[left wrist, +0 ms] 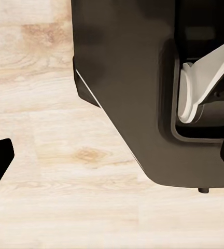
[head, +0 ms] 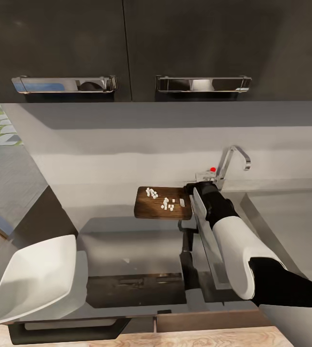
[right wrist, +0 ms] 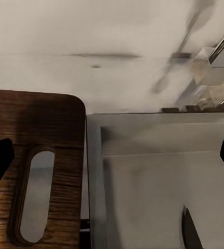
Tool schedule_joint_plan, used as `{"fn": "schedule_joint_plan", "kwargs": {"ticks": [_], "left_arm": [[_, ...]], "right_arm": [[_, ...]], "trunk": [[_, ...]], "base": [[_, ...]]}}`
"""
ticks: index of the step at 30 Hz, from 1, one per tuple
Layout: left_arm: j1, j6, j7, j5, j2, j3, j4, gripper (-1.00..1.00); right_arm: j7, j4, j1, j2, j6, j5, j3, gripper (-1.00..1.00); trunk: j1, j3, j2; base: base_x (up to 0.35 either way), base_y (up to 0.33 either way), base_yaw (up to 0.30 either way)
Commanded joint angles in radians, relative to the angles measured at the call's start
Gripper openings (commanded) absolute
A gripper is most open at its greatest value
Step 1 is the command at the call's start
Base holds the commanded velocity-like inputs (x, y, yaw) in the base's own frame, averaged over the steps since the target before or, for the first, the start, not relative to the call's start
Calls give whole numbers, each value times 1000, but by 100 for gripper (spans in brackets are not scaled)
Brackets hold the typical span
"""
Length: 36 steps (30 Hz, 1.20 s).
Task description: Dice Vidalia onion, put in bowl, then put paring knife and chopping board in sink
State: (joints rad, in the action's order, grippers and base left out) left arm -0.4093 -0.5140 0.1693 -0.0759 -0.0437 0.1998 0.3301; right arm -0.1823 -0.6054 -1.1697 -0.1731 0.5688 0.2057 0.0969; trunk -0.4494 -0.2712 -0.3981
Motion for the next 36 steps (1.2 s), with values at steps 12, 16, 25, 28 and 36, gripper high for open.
{"fn": "schedule_joint_plan", "kwargs": {"ticks": [12, 16, 25, 28, 36], "left_arm": [[0, -1, 6, -8, 1, 9, 1, 100], [0, -1, 6, -8, 1, 9, 1, 100], [0, -1, 6, -8, 1, 9, 0, 100], [0, -1, 6, -8, 1, 9, 0, 100], [0, 0, 6, -8, 1, 9, 0, 100]], "right_arm": [[6, 9, -1, 12, -12, 9, 4, 100], [7, 49, -1, 12, -38, 10, 4, 100], [7, 128, -1, 38, -104, 9, 4, 100], [7, 143, -1, 41, -106, 9, 4, 100], [10, 167, -1, 40, -148, 7, 3, 100]], "trunk": [[-1, -2, -2], [-1, -2, -2], [-1, -2, -2], [-1, -2, -2], [-1, -2, -2]], "base": [[0, 0, 0], [0, 0, 0], [0, 0, 0], [0, 0, 0], [0, 0, 0]]}}
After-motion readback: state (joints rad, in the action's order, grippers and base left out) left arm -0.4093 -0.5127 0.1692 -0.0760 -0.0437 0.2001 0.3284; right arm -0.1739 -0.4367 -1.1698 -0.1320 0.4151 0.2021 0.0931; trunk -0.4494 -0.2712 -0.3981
